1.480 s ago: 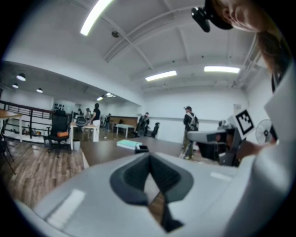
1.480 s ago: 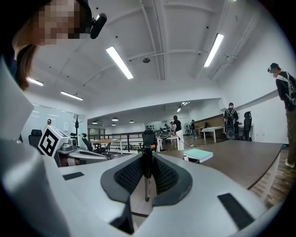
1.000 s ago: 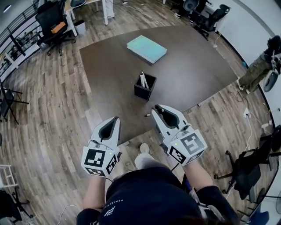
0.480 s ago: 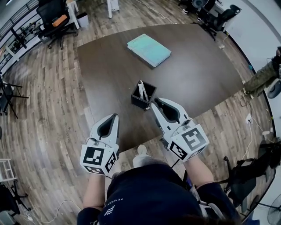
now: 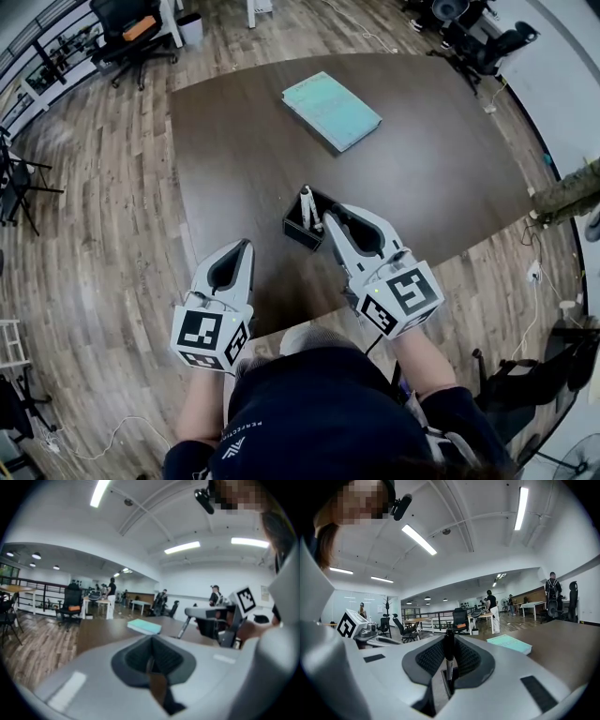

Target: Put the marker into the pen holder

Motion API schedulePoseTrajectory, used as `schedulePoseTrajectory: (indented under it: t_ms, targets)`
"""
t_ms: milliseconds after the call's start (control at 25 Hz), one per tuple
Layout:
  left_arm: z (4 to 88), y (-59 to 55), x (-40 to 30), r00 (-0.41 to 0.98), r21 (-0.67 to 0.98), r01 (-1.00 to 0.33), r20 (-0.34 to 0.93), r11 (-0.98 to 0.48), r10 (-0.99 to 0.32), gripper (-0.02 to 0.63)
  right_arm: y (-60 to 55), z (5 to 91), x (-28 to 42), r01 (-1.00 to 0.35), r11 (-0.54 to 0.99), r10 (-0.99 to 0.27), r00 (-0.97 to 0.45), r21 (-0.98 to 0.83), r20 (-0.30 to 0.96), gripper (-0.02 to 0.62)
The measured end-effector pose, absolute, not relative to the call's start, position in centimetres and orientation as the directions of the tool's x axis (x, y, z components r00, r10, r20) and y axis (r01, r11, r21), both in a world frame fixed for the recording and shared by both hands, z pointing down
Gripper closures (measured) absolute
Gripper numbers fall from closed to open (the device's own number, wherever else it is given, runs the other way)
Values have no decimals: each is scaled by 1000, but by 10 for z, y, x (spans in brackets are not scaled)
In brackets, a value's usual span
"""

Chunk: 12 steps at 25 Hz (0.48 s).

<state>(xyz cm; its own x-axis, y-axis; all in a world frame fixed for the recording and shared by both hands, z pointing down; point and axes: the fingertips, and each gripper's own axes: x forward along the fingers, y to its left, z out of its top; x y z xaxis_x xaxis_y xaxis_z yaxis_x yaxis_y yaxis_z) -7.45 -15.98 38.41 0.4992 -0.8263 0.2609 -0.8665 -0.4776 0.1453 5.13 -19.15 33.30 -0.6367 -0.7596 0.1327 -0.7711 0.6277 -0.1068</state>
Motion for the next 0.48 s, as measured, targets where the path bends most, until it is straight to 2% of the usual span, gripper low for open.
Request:
schedulePoseTrajectory:
  t_ms: [480]
  targets:
    - [407,-182,-75,465,167,-885,312,-434,-828,600,-213,383,46,-736,664,-702,-674,-128,231,543]
